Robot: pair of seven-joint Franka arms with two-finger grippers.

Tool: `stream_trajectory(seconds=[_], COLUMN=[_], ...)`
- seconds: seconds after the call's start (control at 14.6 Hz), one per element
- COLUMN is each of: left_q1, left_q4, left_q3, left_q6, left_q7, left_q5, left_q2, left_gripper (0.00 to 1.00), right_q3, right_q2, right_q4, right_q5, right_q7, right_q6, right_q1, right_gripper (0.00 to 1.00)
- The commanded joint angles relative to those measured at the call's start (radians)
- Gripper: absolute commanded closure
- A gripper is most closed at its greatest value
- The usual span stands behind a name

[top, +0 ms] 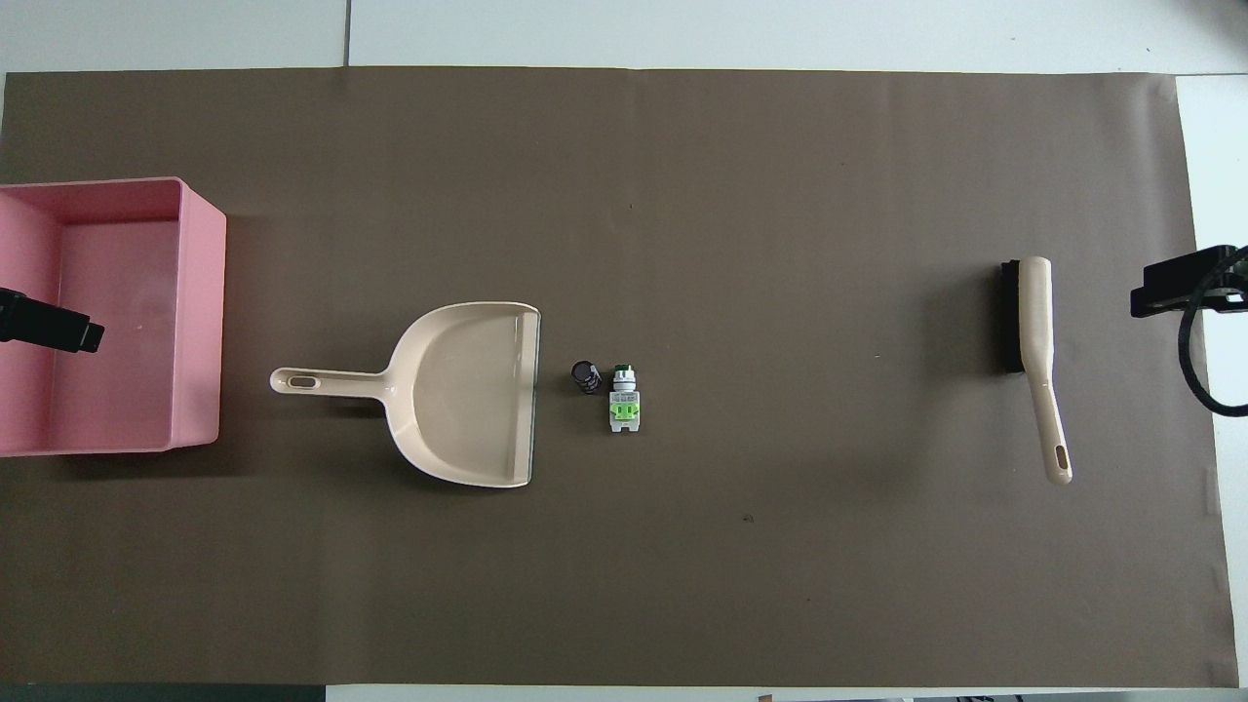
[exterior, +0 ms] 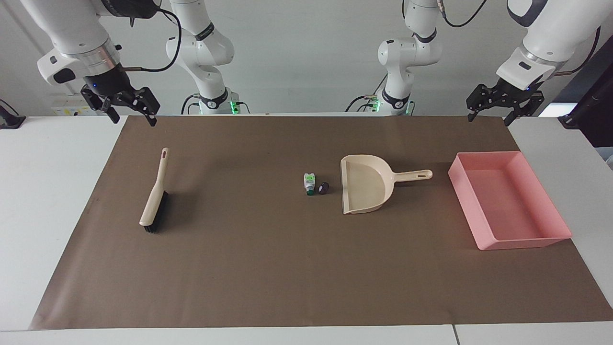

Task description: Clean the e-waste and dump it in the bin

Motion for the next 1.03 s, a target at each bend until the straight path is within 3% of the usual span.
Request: stream_trajectory(seconds=[0.0, 0.07, 0.21, 0.34, 0.75, 0.96], left_q1=[-0.045, -0.06, -0.088, -0.091, -0.177, -0.202], left_q4=[-0.083, -0.1, -0.138, -0.196, -0.472, -0.619], left_q3=[-0.008, -0.008, -0.008, -0.013, -0.019, -0.019], left_q6=[0.076, 0.088, 0.102, 0.143, 0.418, 0.637], left_q7=[0.26, 0.339, 0.474, 0.606, 0.735, 0.737], left_q5=[0.0, 0.0, 0.0, 0.0, 0.002, 0.002], left_q2=[-0.029, -0.036, -0.036, -0.036, -0.034, -0.014], left_gripper=[0.02, 0.02, 0.02, 0.03, 0.03, 0.04], right_q3=[0.009, 0.009, 0.003, -0.004, -0.005, -0.004], right_q2=[-0.016, -0.044, -0.127, -0.149, -0.072, -0.034], right_q4=[-0.035, -0.097, -0.322, -0.472, -0.682, -0.712], right_q5=[-0.002, 0.0, 0.003, 0.003, 0.003, 0.005], right_q7=[-0.009, -0.007, -0.015, -0.027, -0.102, -0.116], right_q6=[0.003, 0.056, 0.264, 0.369, 0.596, 0.613], right_q1=[-0.014, -0.022, -0.028, -0.03, -0.133, -0.146], right_gripper=[0.01, 0.01, 0.01, 0.01, 0.01, 0.01])
